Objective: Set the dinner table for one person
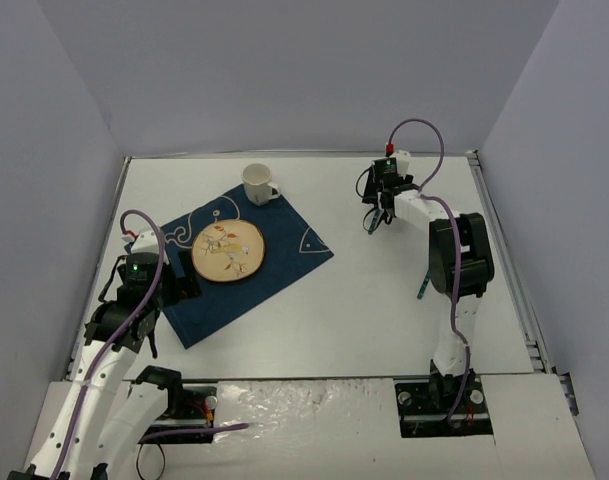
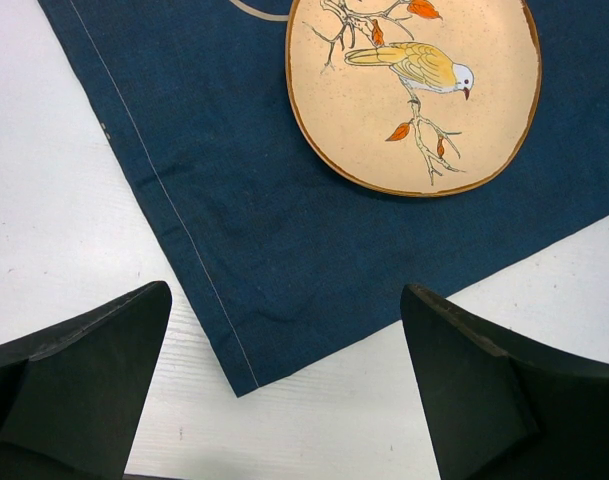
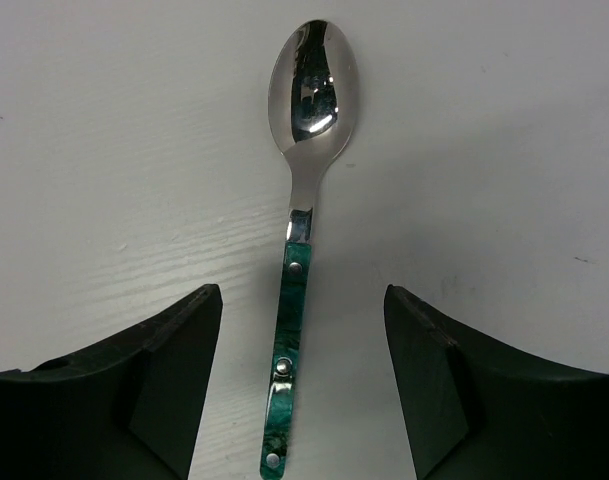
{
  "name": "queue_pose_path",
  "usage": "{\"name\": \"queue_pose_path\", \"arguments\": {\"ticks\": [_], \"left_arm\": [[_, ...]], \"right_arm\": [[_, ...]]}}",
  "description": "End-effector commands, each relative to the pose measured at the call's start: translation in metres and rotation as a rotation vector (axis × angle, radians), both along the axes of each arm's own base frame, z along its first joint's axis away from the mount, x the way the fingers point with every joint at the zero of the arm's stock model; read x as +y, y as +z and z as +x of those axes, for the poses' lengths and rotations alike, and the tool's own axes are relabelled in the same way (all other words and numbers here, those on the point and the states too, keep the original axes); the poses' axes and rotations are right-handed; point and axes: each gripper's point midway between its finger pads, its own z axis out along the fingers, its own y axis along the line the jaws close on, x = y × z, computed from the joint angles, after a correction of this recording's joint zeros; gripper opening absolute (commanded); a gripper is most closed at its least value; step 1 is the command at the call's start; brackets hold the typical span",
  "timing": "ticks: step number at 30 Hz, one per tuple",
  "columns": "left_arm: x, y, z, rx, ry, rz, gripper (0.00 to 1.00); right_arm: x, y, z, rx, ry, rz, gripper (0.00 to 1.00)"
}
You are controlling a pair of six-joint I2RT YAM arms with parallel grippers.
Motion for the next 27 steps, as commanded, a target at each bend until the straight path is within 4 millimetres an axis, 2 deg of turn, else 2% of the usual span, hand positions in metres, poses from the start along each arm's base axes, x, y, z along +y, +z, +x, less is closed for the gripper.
{"name": "queue_pose_path", "arguments": {"ticks": [1,7,13,16,18,20,21,24,25,27], "left_arm": [[-0.001,0.012,0.009,-0.049,0.008,-0.009,0.97],[0.001,0.013,0.008,-0.055,0.015,-0.006,0.97],[0.001,0.013,0.009,-0.056,0.019,-0.003,0.97],[0.002,0.013,0.008,-0.054,0.020,-0.002,0.97],[0.002,0.014,0.008,-0.056,0.021,-0.001,0.97],[0.002,0.014,0.009,-0.057,0.021,-0.001,0.97],[0.002,0.014,0.009,-0.058,0.020,-0.002,0.97],[0.001,0.015,0.010,-0.063,0.018,-0.003,0.97],[0.001,0.015,0.010,-0.062,0.016,-0.003,0.97],[0.001,0.014,0.010,-0.060,0.014,-0.002,0.97]], "right_arm": [[0.005,0.025,0.027,-0.098,-0.038,0.069,0.60],[0.002,-0.002,0.029,-0.060,-0.058,0.063,0.53],[-0.003,-0.018,0.026,-0.030,-0.076,0.045,0.43],[-0.005,-0.022,0.023,-0.020,-0.076,0.038,0.33],[-0.005,-0.024,0.019,-0.009,-0.066,0.031,0.21],[-0.005,-0.022,0.014,-0.002,-0.049,0.024,0.05],[-0.005,-0.020,0.011,-0.002,-0.037,0.017,0.02],[-0.004,-0.006,0.004,-0.005,0.021,-0.012,0.00],[-0.003,0.006,0.002,-0.019,0.056,-0.034,0.00],[0.009,0.015,-0.006,-0.020,0.136,-0.060,0.00]]}}
